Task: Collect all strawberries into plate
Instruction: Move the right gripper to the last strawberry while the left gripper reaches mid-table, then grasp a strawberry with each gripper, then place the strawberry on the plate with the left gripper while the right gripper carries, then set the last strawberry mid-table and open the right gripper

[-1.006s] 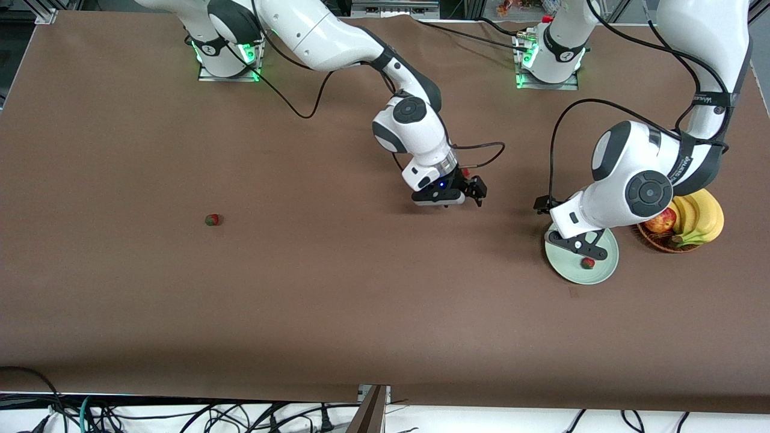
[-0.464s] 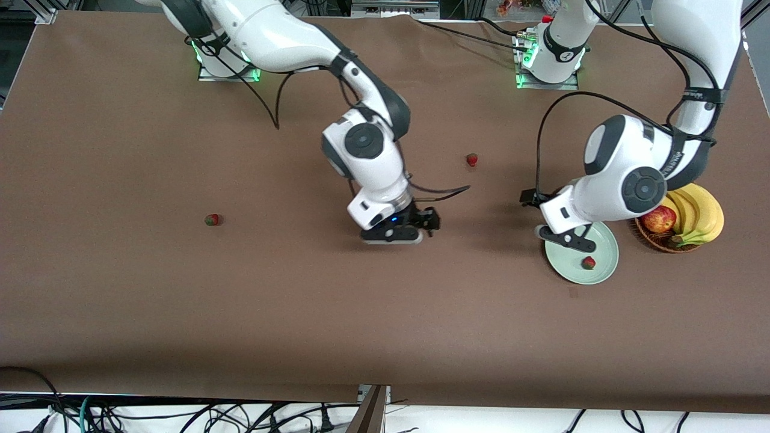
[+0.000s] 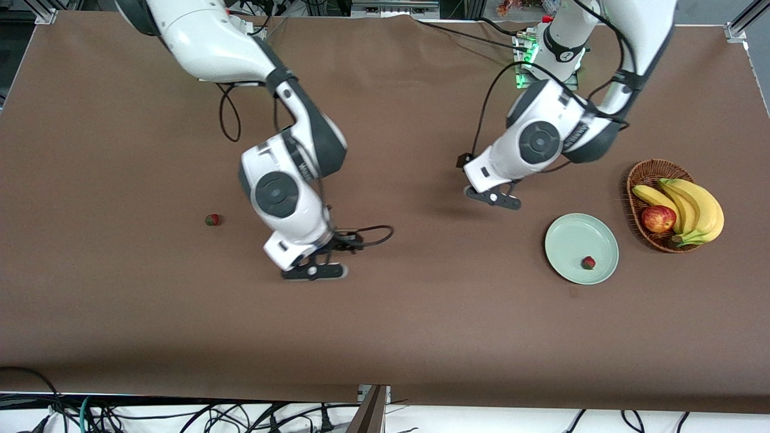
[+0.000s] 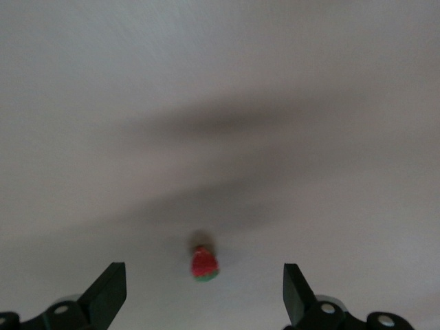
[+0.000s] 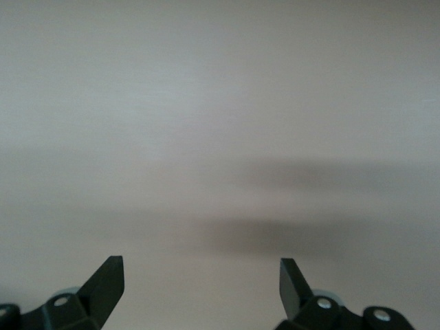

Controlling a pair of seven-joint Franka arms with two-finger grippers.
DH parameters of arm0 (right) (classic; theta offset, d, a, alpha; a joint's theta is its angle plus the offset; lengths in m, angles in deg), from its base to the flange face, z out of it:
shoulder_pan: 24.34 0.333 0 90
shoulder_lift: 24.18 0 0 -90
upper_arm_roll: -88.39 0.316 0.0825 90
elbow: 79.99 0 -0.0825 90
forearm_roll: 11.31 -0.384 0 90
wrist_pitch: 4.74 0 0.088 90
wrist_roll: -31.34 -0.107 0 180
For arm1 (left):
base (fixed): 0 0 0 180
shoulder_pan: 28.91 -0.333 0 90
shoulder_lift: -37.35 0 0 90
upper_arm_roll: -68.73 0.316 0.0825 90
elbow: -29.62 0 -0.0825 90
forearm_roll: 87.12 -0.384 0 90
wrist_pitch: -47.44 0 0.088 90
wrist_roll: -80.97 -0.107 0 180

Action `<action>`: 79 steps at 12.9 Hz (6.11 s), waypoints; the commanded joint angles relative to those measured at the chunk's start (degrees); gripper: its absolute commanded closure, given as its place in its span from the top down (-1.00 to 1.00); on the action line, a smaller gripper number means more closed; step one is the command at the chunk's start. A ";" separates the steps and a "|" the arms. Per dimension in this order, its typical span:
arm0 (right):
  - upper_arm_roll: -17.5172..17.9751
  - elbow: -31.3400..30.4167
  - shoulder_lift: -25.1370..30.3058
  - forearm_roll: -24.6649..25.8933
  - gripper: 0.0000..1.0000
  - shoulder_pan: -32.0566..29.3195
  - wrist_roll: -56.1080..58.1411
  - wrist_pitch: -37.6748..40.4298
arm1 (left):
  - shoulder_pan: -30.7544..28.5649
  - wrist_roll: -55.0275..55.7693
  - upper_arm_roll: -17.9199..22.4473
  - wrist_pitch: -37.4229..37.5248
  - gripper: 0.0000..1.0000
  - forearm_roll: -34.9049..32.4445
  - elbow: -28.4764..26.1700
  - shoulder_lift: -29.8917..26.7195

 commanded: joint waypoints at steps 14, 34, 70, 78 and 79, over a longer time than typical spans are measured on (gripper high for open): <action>-9.05 -26.28 8.49 0.23 1.00 -12.35 28.79 5.64 | 7.27 24.33 0.77 -11.61 -0.58 -17.94 -11.32 8.01; -10.37 -40.98 11.23 0.23 -0.54 -12.35 35.03 -4.92 | 7.45 26.26 1.12 -5.45 0.52 -18.64 0.55 14.42; 3.60 -0.20 -14.35 -8.56 -0.93 21.20 -29.47 -43.06 | -13.64 -14.69 5.52 -7.31 1.00 -32.89 18.38 16.10; 3.43 -0.12 -16.20 -8.56 1.00 25.61 -32.73 -50.80 | -13.73 -14.69 3.06 -0.55 1.00 -13.54 19.62 10.74; 3.34 0.32 -16.02 -8.56 1.00 25.61 -33.78 -50.72 | -13.73 -14.69 3.14 -0.02 1.00 -13.46 19.71 10.39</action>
